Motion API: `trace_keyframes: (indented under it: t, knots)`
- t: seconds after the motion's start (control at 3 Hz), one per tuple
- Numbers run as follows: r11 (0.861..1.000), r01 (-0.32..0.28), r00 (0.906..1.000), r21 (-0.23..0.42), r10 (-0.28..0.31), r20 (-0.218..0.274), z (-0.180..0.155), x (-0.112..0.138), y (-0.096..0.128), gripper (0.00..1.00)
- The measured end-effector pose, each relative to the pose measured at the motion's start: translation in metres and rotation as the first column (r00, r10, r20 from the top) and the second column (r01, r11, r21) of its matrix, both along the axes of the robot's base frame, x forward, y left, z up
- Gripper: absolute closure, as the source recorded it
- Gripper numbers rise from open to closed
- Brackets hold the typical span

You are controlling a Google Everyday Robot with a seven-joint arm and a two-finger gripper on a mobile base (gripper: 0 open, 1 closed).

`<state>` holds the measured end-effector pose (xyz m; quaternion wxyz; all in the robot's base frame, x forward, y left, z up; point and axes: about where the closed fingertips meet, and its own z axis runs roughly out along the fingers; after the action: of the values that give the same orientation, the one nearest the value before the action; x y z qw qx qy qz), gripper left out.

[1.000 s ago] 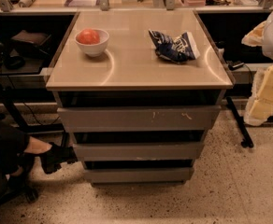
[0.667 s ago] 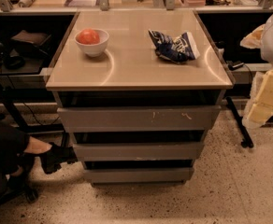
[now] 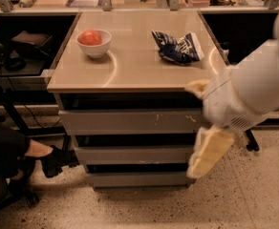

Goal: Open middle drawer

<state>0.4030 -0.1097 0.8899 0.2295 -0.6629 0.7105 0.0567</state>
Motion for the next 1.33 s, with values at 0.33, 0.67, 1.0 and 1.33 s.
trace_keyframes:
  t: [0.33, 0.67, 1.0, 1.33]
  knots:
    - [0.989, -0.082, 0.9900, 0.123, 0.095, -0.104, -0.095, -0.010, 0.071, 0.00]
    - [0.979, -0.096, 0.9560, 0.177, 0.141, -0.257, -0.212, -0.022, 0.124, 0.00]
    - [0.973, -0.053, 0.9492, 0.225, 0.119, -0.291, -0.243, -0.013, 0.141, 0.00]
    - [0.973, -0.052, 0.9497, 0.225, 0.118, -0.290, -0.243, -0.013, 0.140, 0.00]
